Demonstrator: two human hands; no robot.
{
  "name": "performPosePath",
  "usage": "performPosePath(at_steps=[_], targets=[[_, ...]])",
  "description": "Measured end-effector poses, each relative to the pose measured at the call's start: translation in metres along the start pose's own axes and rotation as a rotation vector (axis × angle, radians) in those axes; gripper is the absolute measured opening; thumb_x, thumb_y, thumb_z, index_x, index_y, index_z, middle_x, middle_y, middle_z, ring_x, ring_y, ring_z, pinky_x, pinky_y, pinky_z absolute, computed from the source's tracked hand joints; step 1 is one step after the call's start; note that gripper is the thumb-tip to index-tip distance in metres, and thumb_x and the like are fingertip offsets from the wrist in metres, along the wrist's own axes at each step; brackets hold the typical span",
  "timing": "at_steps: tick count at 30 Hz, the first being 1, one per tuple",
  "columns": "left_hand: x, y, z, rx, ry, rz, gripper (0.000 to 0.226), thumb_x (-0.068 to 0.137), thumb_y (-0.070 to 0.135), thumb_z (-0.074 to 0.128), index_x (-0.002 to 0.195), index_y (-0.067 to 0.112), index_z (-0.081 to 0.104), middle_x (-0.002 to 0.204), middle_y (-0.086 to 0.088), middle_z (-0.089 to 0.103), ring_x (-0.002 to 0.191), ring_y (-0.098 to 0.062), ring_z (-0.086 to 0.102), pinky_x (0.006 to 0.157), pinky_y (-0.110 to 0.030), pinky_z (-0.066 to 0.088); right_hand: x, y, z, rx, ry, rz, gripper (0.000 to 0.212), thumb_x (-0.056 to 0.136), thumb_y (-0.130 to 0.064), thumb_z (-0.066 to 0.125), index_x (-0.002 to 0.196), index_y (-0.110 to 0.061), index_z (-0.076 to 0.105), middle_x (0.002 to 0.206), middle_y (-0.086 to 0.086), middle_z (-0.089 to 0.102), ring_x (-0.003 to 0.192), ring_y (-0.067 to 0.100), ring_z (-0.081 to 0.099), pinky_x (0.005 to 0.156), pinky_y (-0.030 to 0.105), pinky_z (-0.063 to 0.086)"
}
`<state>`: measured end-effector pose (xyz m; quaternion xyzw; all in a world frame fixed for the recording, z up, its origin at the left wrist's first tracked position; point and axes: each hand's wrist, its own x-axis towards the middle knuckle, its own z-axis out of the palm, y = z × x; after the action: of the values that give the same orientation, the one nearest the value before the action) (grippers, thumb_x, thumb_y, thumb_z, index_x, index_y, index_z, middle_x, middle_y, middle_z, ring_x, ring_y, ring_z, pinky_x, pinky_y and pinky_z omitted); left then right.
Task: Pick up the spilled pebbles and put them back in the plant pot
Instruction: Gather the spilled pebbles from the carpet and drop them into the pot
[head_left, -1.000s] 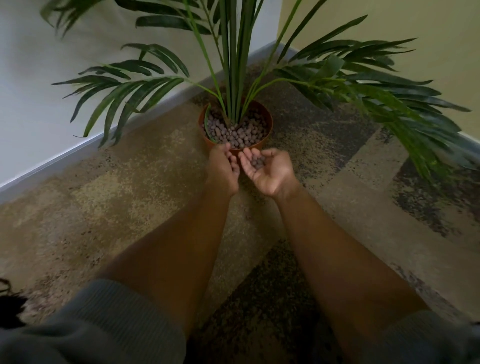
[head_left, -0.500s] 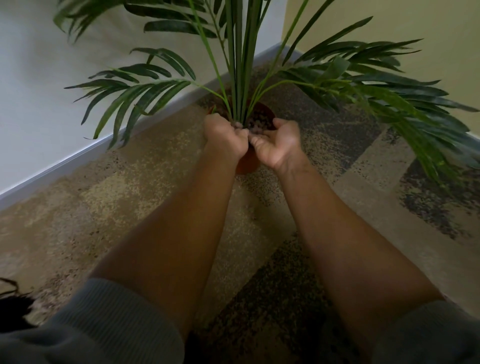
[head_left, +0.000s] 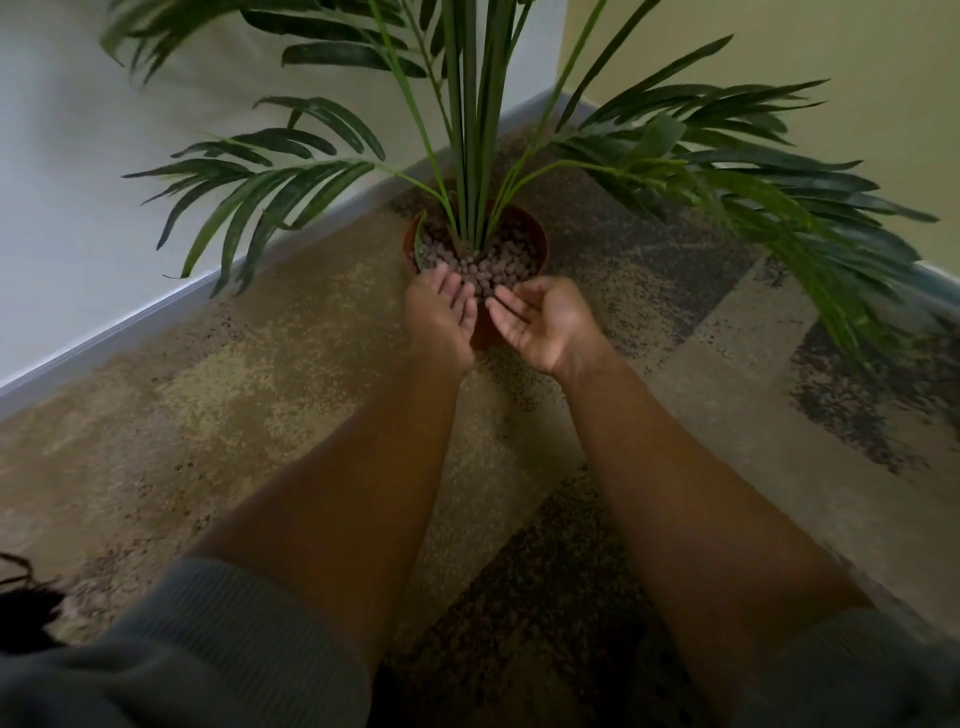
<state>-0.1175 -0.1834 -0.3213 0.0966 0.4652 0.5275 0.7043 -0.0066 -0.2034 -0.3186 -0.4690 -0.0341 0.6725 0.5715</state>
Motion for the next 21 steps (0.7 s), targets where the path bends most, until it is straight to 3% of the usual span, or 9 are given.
performPosePath(at_steps=[4, 8, 10, 13, 16, 18, 21], targets=[[0.002, -0.013, -0.016, 0.183, 0.034, -0.005, 0.04, 0.1, 0.038, 0.038, 0.127, 0.019, 0.06, 0.112, 0.004, 0.059, 0.09, -0.008, 0.057, 0.074, -0.019, 0.044, 0.004, 0.016, -0.015, -0.163, 0.077, 0.051, 0.03, 0.097, -0.012, 0.04, 0.122, -0.004, 0.053, 0.097, 0.01, 0.064, 0.087, 0.022, 0.064, 0.077, 0.029, 0.057], [0.011, -0.028, -0.028, 0.38, 0.077, -0.059, 0.034, 0.099, 0.034, 0.042, 0.124, 0.02, 0.06, 0.115, 0.004, 0.062, 0.078, -0.004, 0.055, 0.062, -0.017, 0.042, 0.009, 0.035, -0.031, -0.382, 0.157, 0.08, 0.018, 0.098, -0.01, 0.041, 0.104, -0.008, 0.057, 0.087, 0.006, 0.06, 0.075, 0.014, 0.059, 0.07, 0.024, 0.056], [0.014, -0.036, -0.033, 0.503, 0.075, -0.109, 0.03, 0.098, 0.03, 0.046, 0.122, 0.019, 0.061, 0.112, 0.005, 0.063, 0.08, -0.005, 0.057, 0.063, -0.017, 0.044, 0.015, 0.045, -0.04, -0.533, 0.202, 0.075, 0.014, 0.096, -0.008, 0.046, 0.095, -0.008, 0.061, 0.085, 0.007, 0.061, 0.072, 0.013, 0.059, 0.061, 0.023, 0.056], [0.022, -0.051, -0.045, 0.713, 0.054, -0.148, 0.035, 0.097, 0.029, 0.048, 0.128, 0.017, 0.057, 0.119, 0.003, 0.063, 0.096, -0.01, 0.058, 0.071, -0.021, 0.049, 0.017, 0.061, -0.055, -0.815, 0.267, 0.037, 0.016, 0.093, -0.005, 0.049, 0.099, -0.001, 0.064, 0.079, 0.01, 0.064, 0.064, 0.016, 0.059, 0.048, 0.024, 0.05], [0.034, -0.062, -0.059, 0.965, 0.033, -0.133, 0.035, 0.095, 0.028, 0.047, 0.127, 0.019, 0.059, 0.123, -0.001, 0.059, 0.103, -0.017, 0.057, 0.091, -0.034, 0.052, 0.015, 0.075, -0.067, -1.159, 0.265, -0.04, 0.02, 0.091, -0.007, 0.049, 0.075, -0.005, 0.061, 0.069, 0.008, 0.061, 0.063, 0.019, 0.057, 0.057, 0.028, 0.049], [0.03, -0.064, -0.064, 1.12, -0.027, -0.088, 0.025, 0.096, 0.018, 0.044, 0.111, 0.018, 0.065, 0.114, -0.004, 0.062, 0.104, -0.021, 0.056, 0.1, -0.038, 0.048, 0.015, 0.082, -0.072, -1.395, 0.216, -0.075, 0.019, 0.091, -0.013, 0.051, 0.079, -0.007, 0.064, 0.082, 0.008, 0.067, 0.078, 0.022, 0.064, 0.072, 0.031, 0.054], [0.035, -0.074, -0.074, 1.255, -0.037, -0.028, 0.03, 0.094, 0.011, 0.049, 0.121, 0.011, 0.062, 0.125, -0.007, 0.061, 0.113, -0.025, 0.059, 0.102, -0.039, 0.047, 0.019, 0.091, -0.079, -1.498, 0.202, -0.107, 0.014, 0.09, -0.018, 0.057, 0.093, -0.01, 0.068, 0.091, 0.004, 0.067, 0.086, 0.019, 0.064, 0.074, 0.027, 0.05]])
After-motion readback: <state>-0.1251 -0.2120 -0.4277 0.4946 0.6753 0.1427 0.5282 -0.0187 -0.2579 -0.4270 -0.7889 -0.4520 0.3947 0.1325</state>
